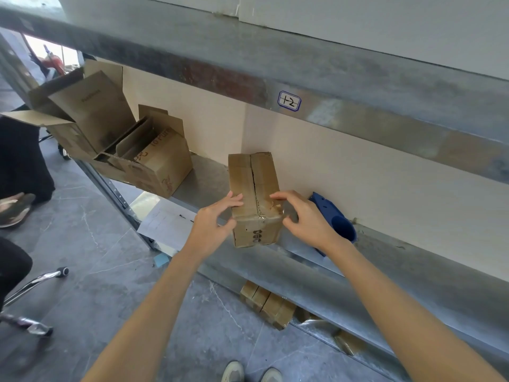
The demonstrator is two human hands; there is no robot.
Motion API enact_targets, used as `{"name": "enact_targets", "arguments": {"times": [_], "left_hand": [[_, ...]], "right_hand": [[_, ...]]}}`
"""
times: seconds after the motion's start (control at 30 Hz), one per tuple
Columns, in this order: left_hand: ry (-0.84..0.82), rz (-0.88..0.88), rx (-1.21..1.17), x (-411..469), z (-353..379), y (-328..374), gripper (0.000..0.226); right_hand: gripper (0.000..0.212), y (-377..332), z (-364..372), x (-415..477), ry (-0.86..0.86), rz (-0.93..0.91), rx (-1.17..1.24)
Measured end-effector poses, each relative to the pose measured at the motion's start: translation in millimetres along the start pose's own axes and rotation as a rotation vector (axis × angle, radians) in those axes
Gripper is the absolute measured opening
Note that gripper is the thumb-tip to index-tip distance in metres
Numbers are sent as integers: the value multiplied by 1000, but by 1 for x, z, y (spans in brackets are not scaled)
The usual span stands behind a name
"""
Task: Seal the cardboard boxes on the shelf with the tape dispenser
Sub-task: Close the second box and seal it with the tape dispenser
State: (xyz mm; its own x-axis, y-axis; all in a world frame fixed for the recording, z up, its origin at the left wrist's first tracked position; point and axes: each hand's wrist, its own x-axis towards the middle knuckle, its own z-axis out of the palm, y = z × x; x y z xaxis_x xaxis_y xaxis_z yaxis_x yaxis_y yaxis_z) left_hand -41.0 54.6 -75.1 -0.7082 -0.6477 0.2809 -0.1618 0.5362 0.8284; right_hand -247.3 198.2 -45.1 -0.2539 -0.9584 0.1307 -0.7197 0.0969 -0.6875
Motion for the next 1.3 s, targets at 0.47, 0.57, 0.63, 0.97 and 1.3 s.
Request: {"name": "enact_targets", "arguments": {"times": [0.47, 0.57, 0.63, 0.97, 1.3], "left_hand": [[232, 51, -11, 0, 18, -5, 29], [246, 43, 0, 2, 19, -5, 24], [259, 30, 14, 3, 21, -3, 23], [292, -5, 22, -3, 31, 8, 30], [273, -38, 62, -6, 41, 9, 40]], "right_hand": [[31, 1, 18, 8, 219, 11, 19], [29, 1, 21, 10, 252, 15, 24], [28, -1, 25, 13, 284, 20, 11], [49, -7, 40, 11, 264, 85, -57], [34, -5, 39, 8, 235, 75, -57]]}}
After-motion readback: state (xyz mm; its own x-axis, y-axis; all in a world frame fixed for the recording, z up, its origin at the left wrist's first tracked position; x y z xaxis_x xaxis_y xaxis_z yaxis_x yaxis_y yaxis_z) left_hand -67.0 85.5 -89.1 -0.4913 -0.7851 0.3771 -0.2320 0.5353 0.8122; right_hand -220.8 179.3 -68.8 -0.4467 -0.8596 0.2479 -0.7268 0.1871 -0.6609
